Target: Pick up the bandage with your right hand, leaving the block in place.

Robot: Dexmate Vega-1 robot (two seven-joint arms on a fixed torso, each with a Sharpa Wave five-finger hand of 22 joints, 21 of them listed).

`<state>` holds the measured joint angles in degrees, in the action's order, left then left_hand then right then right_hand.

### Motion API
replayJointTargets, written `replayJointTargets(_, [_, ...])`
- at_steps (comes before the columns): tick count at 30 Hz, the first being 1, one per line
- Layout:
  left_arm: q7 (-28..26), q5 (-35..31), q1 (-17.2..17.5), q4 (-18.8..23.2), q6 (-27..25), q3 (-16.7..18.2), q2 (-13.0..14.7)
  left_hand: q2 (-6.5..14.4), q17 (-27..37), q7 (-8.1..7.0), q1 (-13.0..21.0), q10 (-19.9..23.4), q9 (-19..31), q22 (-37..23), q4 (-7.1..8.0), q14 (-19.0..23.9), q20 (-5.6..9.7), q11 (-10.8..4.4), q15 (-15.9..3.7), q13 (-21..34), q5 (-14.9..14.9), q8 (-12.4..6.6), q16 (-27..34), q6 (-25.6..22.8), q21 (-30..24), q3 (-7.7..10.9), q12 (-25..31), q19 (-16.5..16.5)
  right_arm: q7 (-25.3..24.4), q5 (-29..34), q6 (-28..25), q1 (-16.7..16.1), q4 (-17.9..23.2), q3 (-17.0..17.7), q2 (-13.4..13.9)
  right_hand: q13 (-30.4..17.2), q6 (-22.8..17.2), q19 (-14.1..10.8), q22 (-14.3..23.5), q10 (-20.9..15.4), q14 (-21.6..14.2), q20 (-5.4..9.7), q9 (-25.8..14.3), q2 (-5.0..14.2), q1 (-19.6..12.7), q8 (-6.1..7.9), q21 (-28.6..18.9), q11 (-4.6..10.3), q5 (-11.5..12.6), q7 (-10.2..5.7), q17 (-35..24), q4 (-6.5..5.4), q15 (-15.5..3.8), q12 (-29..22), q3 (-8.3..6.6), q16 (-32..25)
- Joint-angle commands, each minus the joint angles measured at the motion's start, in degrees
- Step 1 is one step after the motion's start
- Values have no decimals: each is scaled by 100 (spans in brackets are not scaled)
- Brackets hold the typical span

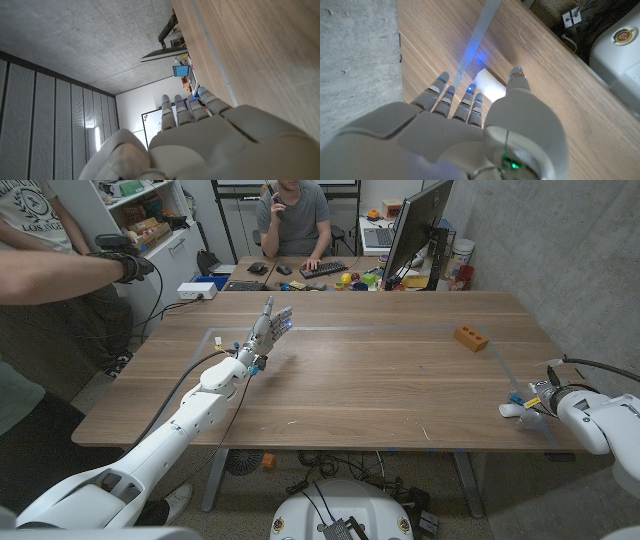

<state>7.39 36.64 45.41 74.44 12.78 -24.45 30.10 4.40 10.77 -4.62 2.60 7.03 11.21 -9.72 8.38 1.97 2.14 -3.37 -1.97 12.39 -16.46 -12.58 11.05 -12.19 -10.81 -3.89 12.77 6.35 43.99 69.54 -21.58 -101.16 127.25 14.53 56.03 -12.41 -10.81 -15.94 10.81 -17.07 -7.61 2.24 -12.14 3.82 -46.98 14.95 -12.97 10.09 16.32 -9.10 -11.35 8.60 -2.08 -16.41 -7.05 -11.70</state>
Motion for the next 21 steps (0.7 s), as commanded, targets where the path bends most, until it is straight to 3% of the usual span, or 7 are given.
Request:
replayJointTargets(1, [14,29,-1,-43,59,20,-24,27,21,14,-24,33,10,-25,20,67,126,3,-321,15,-33,-24,51,-61,-31,-45,33,40,-251,59,-315,379,-260,-629,65,-32,-206,-95,20,-186,-121,594,-20,34,-97,107,-35,32,38,-57,-16,-22,-1032,-99,-3,-71])
replayJointTargets(5, [52,41,-12,-77,94,22,-38,24,21,22,-32,47,10,-25,24,69,130,11,-324,15,-37,-28,51,-85,-32,-56,36,46,-482,46,-525,474,-325,-843,109,-71,-520,-227,29,-455,-293,649,-36,128,-273,238,-76,129,75,-164,-33,-15,-1077,-229,-12,-100])
replayJointTargets(7, [45,50,-12,-78,85,26,-42,23,21,20,-35,42,10,-25,26,70,128,-6,-323,15,-38,-27,50,-87,-31,-60,34,46,-609,47,-660,502,-354,-933,120,-102,-738,-441,43,-685,-535,743,-44,237,-448,335,-160,144,100,-243,-63,-4,-1091,-338,-47,-168])
replayJointTargets(11, [39,48,-21,-100,85,28,-48,22,22,26,-41,49,10,-25,28,70,130,-11,-329,15,-40,-29,50,-102,-33,-66,35,53,-658,4,-846,518,-388,-1056,273,-210,-1127,-966,142,-1105,-1753,779,-61,463,-967,523,-448,139,47,-309,-376,-15,-1138,-550,-52,-705])
replayJointTargets(15, [67,52,-37,-127,92,21,-56,20,23,26,-49,56,10,-25,32,75,126,-22,-323,15,-44,-27,51,-108,-31,-75,36,53,-716,-82,-1010,510,-392,-1141,402,-340,-1330,-1081,234,-1376,-2243,834,-103,571,-1299,611,-619,130,-40,-321,-674,-47,-1153,-705,-69,-1050])
replayJointTargets(18, [79,56,-48,-137,74,14,-60,18,23,28,-55,56,10,-26,35,74,128,-2,-326,15,-46,-25,50,-108,-31,-81,35,54,-802,-184,-1119,460,-372,-1139,478,-482,-1476,-1166,366,-1472,-2591,863,-145,663,-1617,652,-845,128,-141,-315,-998,-100,-1165,-789,-165,-1363])
replayJointTargets(21, [99,60,-56,-149,63,5,-63,17,24,28,-64,56,10,-26,40,75,129,-10,-327,16,-49,-21,50,-110,-32,-90,34,58,-866,-280,-1209,401,-328,-1112,559,-866,-1763,-1145,650,-1895,-2957,924,-320,641,-2049,749,-1338,121,-396,-299,-1568,-201,-1173,-1156,-335,-1735])
